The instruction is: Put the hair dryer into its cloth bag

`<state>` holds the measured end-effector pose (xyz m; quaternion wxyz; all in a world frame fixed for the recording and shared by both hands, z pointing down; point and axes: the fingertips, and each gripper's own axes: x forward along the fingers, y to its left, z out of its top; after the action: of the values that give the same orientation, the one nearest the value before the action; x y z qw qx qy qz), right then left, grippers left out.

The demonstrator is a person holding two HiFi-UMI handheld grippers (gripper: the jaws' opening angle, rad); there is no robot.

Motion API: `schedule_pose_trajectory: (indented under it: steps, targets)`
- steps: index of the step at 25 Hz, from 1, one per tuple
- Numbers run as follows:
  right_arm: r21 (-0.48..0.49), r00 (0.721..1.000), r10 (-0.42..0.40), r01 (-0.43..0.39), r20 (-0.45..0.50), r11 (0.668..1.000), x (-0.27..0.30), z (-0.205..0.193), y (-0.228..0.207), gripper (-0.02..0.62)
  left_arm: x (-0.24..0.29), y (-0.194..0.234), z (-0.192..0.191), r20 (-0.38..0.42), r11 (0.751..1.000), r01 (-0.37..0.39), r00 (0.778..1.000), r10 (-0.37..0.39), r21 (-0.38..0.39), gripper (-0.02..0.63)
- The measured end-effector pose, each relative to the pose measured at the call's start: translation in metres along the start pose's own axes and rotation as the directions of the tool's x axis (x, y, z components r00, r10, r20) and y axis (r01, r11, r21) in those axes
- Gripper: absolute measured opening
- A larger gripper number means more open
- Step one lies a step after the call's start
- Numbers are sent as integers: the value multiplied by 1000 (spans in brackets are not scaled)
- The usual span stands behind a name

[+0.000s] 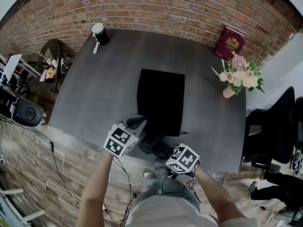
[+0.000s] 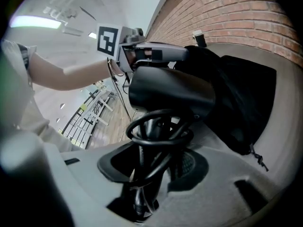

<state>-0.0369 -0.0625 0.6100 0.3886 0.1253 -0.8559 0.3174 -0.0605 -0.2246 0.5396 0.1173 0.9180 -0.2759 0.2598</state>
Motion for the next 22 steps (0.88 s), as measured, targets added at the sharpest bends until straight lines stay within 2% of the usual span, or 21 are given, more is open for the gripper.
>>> schedule_pose_trajectory:
  steps: [3,11,17,22]
  targets:
    - [39,1000,-19,19,-10,999,2,2,-11,178,0,0,0,2,1000,5,1000,-5,-2,20]
    - [159,991,-130,133,-30,978,-3,8,-43,178,-2,1,3,7,1000,11,1000,-11,-3,20]
    - [257,958,-280,285,-55,924,-6,15,-69,178,-2,1,5,29,1000,12,1000,-12,-7,20]
    - [336,944,-329,317,-24,887,-4,28,-81,181,0,-4,8,42,1000,26,999,-25,-14,20]
